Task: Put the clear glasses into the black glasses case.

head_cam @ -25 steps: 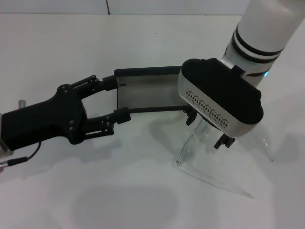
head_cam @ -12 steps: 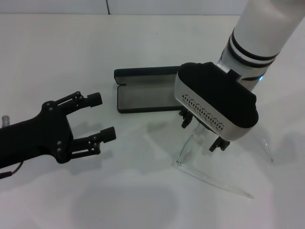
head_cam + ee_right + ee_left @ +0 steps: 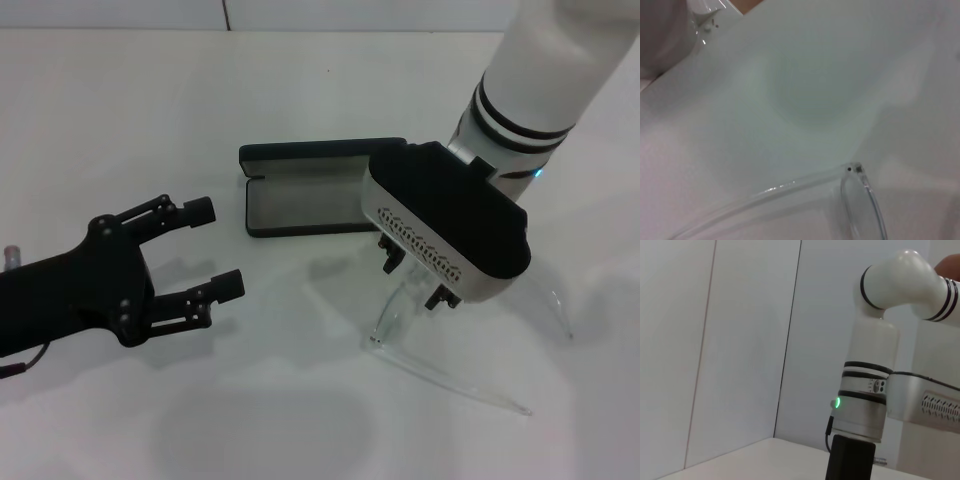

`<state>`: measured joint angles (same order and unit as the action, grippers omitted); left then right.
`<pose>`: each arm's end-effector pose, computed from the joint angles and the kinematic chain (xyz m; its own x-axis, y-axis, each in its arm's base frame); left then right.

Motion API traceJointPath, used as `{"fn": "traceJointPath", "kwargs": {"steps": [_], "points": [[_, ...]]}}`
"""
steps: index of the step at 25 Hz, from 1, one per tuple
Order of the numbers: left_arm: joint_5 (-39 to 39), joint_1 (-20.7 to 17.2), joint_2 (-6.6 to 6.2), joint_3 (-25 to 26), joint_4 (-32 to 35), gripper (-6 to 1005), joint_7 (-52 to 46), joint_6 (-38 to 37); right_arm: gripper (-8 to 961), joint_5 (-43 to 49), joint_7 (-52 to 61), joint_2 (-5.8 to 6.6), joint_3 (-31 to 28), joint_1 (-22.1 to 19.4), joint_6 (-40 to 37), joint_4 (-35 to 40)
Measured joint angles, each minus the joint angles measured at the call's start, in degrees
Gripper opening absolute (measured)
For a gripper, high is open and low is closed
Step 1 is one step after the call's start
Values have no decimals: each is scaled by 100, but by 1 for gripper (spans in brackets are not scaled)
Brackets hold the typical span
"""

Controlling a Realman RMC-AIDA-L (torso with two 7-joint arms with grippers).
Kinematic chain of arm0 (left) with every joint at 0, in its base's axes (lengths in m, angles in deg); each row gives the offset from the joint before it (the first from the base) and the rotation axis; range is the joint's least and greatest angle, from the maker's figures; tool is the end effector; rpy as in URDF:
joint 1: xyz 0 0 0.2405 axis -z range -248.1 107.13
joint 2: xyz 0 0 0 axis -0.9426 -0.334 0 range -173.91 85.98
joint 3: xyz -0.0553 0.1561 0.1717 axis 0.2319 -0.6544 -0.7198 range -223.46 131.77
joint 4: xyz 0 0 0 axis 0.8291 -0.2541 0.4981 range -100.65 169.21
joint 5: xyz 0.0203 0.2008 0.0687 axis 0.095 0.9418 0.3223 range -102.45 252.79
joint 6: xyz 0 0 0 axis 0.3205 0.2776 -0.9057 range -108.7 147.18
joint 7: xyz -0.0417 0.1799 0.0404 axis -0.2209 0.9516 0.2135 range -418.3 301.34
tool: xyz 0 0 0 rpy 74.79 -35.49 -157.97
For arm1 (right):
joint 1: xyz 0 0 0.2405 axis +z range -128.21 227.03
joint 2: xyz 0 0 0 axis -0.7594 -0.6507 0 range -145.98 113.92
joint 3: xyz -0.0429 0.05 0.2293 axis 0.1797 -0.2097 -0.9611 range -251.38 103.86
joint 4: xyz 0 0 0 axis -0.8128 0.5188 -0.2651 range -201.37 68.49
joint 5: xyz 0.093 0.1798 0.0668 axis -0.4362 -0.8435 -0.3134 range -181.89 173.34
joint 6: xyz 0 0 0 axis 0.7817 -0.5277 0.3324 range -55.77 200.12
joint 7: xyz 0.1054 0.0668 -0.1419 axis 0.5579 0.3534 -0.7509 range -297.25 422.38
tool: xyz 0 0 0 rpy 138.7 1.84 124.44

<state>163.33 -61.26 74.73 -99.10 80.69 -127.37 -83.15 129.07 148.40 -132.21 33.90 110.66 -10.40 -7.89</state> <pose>-0.2382 0.2554 0.0089 0.6823 0.1379 0.7180 0.3659 -0.9146 -0.1720 0.0906 0.3476 -0.1213 0.5190 0.7609 0.3895 0.6575 -0.6465 0.3868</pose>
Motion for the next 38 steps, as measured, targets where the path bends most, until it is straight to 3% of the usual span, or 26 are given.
{"fn": "traceJointPath", "kwargs": {"steps": [4, 9, 15, 25, 28, 33, 38], "points": [[-31, 0, -2, 0, 0, 857, -6, -33, 622, -5, -26, 0, 3, -36, 33, 3], [-50, 0, -4, -1, 0, 857, 5, -35, 381, -7, -30, 0, 3, -67, 104, 24], [-52, -12, 10, 52, 52, 856, 6, -37, 181, 4, -52, 0, 2, -164, 186, 76], [-64, -25, 12, 52, 139, 856, -26, -44, 55, -30, -43, -2, -158, -282, 86, 249], [-71, -26, 12, 56, 140, 856, -27, -46, 55, -6, -35, -1, -306, -339, -5, 381], [-79, -27, 11, 112, 141, 855, -5, -62, 56, 31, 9, 0, -705, -419, -234, 652], [-90, -26, 61, 592, 148, 855, -37, -287, 56, -18, 139, 5, -1404, -478, -482, 896]]}}
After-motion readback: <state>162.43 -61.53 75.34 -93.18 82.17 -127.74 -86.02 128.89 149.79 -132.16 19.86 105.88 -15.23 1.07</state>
